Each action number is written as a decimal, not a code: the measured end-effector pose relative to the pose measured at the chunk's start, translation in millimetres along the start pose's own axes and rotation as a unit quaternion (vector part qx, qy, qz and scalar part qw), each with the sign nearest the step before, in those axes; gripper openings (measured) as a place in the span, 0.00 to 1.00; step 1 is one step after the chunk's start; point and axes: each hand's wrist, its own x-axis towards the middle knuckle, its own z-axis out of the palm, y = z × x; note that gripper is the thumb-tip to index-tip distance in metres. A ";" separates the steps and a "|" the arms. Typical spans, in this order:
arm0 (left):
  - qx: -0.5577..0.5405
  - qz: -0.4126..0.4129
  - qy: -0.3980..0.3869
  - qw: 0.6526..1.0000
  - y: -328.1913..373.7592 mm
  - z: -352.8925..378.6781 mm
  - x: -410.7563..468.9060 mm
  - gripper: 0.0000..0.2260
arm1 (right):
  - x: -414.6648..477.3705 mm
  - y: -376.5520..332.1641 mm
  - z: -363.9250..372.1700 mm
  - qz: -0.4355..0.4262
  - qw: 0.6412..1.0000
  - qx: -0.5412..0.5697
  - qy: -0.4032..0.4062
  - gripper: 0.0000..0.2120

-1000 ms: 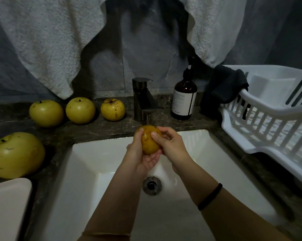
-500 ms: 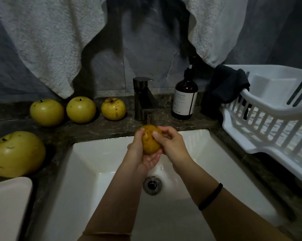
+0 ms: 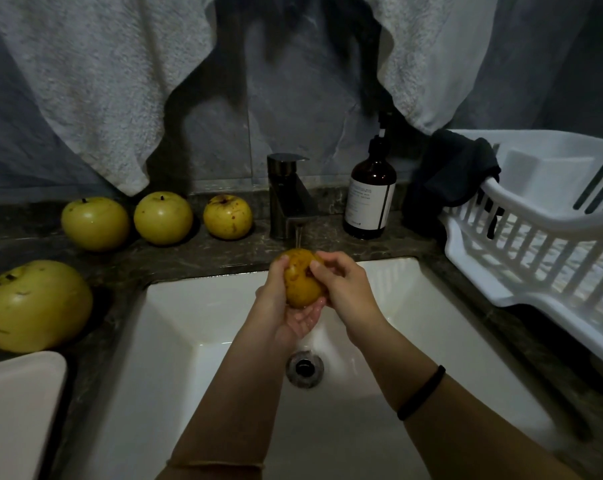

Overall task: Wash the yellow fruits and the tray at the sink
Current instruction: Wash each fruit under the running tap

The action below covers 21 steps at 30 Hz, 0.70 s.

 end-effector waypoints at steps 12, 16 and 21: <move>0.021 0.003 0.000 1.000 -0.9 0.8 -0.4 0.27 | -1.4 -0.3 2.2 -0.005 1.000 -0.015 0.021 0.05; 0.029 0.000 0.004 1.000 -1.7 0.1 0.5 0.27 | -0.8 -0.9 2.3 -0.002 0.999 -0.018 0.027 0.06; 0.039 0.006 0.004 0.999 -2.4 0.4 1.9 0.27 | -1.6 -1.1 2.5 0.004 0.999 -0.009 0.038 0.05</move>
